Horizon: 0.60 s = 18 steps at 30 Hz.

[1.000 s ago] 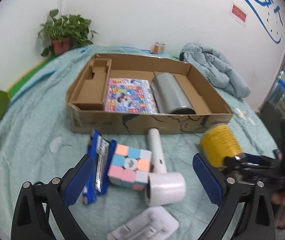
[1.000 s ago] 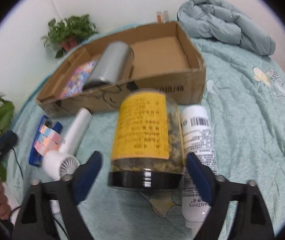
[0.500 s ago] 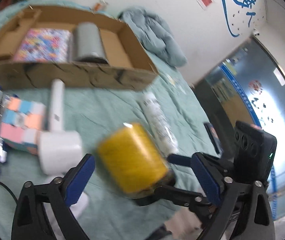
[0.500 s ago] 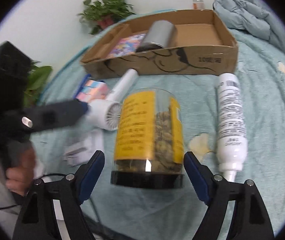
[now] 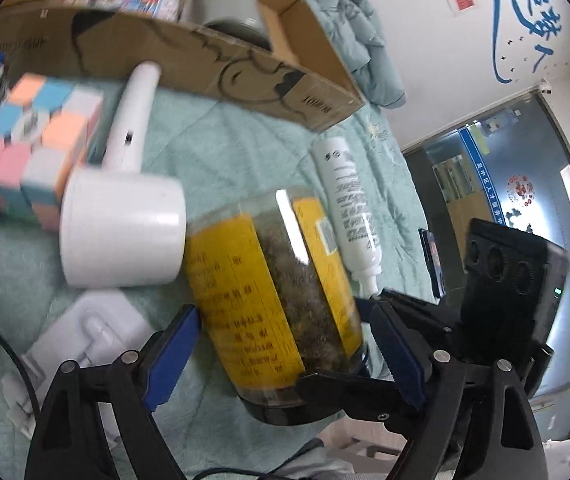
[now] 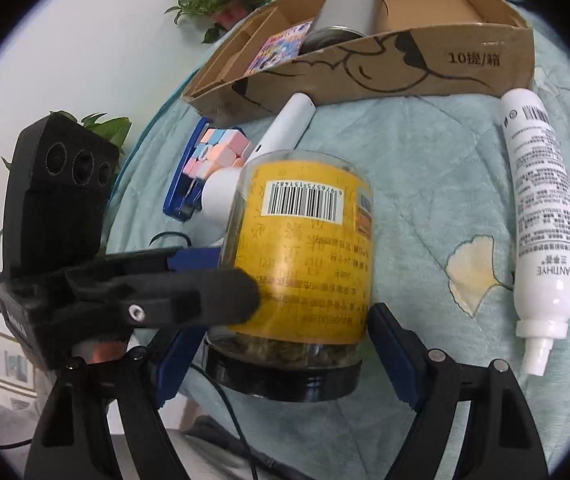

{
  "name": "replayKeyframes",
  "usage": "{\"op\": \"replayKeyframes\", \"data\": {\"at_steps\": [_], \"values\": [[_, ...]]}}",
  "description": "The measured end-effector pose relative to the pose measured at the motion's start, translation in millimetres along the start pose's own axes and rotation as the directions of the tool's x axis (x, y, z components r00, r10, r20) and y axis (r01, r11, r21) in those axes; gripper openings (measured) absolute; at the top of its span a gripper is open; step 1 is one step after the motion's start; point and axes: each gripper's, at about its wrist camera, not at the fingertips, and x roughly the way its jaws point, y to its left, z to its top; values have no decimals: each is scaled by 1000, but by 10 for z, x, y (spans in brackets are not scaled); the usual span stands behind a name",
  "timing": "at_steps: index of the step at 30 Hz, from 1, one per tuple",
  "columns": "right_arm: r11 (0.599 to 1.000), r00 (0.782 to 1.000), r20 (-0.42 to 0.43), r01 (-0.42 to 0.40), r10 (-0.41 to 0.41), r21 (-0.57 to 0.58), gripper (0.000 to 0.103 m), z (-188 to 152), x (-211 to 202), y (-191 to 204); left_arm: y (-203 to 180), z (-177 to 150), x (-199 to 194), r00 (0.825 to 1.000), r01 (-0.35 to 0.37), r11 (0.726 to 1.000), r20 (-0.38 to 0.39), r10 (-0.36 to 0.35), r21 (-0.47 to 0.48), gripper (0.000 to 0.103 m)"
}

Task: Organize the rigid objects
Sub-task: 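Move the left gripper to the yellow-labelled jar and close on it, then lift the yellow-labelled jar and carry it over the cardboard box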

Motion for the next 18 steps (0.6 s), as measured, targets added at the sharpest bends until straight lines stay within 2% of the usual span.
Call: {"op": "replayKeyframes", "data": {"at_steps": [4,12,15,18], "values": [[999,999,9,31,-31,-20,83,-19,28,94,75,-54,33,1000,24,999,-10,-24,-27,84],[998,997,37,68,-68,-2,84,-49,86,152,44,-79,36,1000,15,1000,-7,-16,-9,84],[996,994,52,95,-95,1,84,-71,59,199,-3,-107,0,1000,10,1000,-7,-10,14,84],[994,991,78,107,-107,-5,84,-117,12,296,-139,-125,-102,999,-33,997,21,31,72,82]]}}
